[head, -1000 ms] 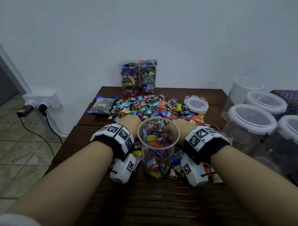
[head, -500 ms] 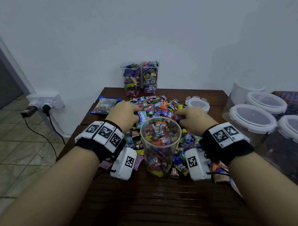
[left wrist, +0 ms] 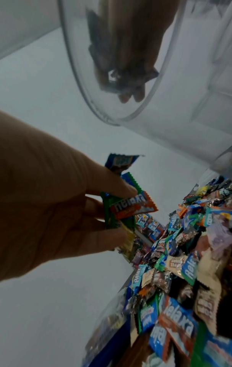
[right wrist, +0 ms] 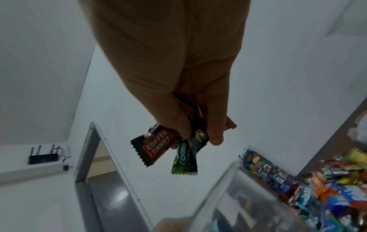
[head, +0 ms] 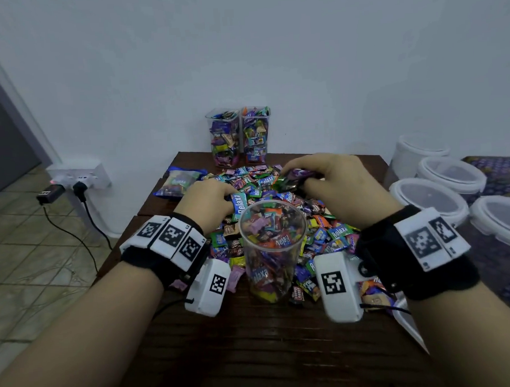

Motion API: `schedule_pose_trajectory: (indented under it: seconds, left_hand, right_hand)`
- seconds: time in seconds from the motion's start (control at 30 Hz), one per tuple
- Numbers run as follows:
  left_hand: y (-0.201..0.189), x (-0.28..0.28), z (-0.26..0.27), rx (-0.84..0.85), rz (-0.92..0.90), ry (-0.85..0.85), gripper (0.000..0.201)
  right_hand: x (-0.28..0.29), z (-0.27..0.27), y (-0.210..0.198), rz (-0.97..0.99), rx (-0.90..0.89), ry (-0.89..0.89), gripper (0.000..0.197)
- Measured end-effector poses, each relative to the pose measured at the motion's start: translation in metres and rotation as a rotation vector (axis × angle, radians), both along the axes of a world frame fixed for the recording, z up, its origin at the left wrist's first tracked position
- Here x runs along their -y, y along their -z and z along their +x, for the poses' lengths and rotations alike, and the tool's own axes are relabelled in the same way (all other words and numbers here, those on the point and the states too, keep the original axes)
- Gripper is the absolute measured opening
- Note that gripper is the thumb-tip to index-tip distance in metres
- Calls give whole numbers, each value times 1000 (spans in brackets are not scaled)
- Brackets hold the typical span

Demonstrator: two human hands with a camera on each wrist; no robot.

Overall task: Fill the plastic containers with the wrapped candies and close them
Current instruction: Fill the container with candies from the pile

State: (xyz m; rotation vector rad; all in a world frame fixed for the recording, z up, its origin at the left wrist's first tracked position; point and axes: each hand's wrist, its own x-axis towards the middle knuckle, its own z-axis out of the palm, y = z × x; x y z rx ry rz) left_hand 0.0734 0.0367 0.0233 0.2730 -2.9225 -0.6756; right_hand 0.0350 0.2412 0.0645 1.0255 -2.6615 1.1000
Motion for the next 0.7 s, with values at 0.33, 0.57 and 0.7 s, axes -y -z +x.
schedule_pose_trajectory:
  seconds: [0.33, 0.57, 0.7]
  left_hand:
    - [5, 0, 6, 38, -48, 12, 33]
    - [9, 2, 7, 47, -41, 17, 32]
    - [11, 4, 6, 56, -56, 8, 34]
  right_hand:
    - [14, 26, 11, 212, -120, -162, 42]
    - [13, 29, 18, 210, -146, -148, 41]
    - [7, 35, 28, -26, -129, -35, 33]
